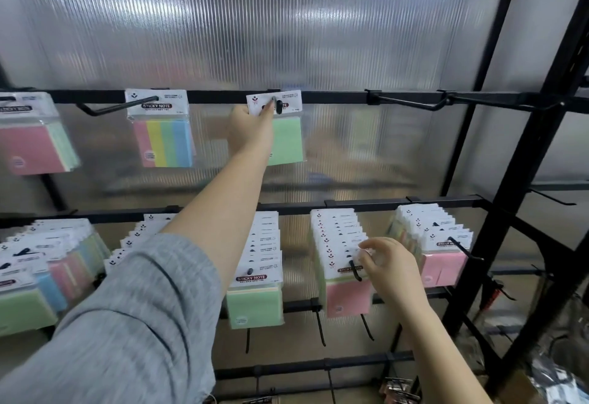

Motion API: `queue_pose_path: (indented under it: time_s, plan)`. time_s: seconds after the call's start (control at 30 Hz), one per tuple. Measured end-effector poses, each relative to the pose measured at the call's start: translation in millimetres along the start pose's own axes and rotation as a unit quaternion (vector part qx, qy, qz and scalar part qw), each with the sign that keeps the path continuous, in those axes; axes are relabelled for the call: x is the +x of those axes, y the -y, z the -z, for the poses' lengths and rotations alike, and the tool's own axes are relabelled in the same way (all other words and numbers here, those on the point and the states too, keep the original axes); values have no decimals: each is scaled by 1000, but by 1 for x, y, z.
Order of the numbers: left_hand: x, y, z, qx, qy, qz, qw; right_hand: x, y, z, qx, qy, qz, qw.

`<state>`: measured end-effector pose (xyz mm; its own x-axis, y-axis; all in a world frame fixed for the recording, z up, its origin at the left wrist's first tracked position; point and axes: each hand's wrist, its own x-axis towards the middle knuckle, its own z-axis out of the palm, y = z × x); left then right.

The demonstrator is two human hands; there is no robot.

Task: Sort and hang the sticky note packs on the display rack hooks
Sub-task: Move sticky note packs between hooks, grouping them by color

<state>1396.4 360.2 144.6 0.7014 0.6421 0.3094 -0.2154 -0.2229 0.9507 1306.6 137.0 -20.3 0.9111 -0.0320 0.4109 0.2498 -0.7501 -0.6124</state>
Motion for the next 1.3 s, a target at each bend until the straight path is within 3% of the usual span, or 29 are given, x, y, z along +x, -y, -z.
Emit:
queue_pose_path:
  time_s: [0.4, 0.67, 1.0, 1.17, 1.3]
  plan:
    - [-23, 13, 24, 53, -6, 6, 999, -14, 2, 2, 1, 8, -27, 1000]
    - [-76, 40, 66, 106, 89, -22, 990, -38, 5, -5, 114, 0, -111, 987]
    - [-132, 95, 121, 162, 106, 4, 981, -53, 12, -22, 174, -63, -224, 957]
    - [-146, 118, 136, 198, 119, -44, 972, -59, 15, -28, 252, -43, -232, 939]
    - [-150, 129, 143, 183, 106, -61, 975, -66, 27, -25, 244, -61, -229, 940]
